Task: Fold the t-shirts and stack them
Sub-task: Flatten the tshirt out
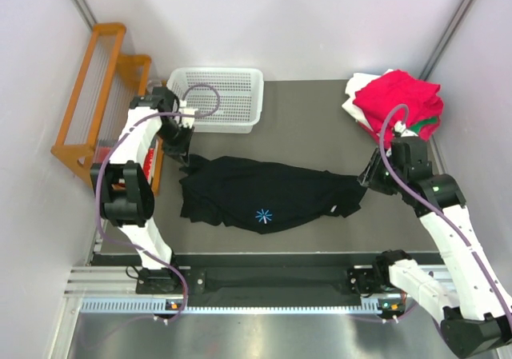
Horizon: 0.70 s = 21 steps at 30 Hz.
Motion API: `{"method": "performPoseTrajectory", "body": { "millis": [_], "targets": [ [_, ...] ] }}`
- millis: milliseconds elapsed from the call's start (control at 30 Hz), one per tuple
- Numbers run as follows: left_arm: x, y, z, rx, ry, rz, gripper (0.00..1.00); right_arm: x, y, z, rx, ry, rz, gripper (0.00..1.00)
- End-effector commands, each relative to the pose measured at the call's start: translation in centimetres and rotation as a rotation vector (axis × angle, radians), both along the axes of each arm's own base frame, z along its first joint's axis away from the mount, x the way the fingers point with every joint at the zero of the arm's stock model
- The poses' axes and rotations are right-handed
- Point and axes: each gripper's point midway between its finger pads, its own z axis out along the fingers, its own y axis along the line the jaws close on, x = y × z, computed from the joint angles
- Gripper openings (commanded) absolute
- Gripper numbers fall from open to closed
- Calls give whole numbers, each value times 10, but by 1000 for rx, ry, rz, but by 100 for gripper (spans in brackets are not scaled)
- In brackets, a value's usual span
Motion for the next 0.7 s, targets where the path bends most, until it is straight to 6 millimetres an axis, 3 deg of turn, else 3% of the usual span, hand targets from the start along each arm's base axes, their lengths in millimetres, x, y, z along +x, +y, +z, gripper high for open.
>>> {"method": "performPoseTrajectory", "body": {
  "millis": [0,67,100,133,167,200,400,533,667],
  "targets": [
    [-14,0,-2,-25,13,-27,0,10,-1,0,-6,-24,-7,39],
    [-22,-1,-5,-26,35,-49,0,12,-2,-5,-11,-17,-11,44],
    [-24,-1,-6,-21,44,-53,17,12,-1,-7,-12,-12,-9,50],
    [-28,-2,-10,-17,58,-61,56,13,-1,-11,-13,0,-10,55],
    [-29,-2,-10,-14,55,-64,69,12,-1,-16,-17,13,-10,59],
    [-29,-2,-9,-12,49,-65,77,14,-1,-18,-18,18,-9,63],
    [-46,-12,-7,-39,32,-91,75,18,-11,-48,-82,71,-39,62],
    [-59,-7,-35,-2,84,-91,73,32,-24,-64,-158,87,-86,62],
    [-63,-11,-42,-26,106,-94,69,44,-41,-75,-216,134,-196,63]
  ]
}}
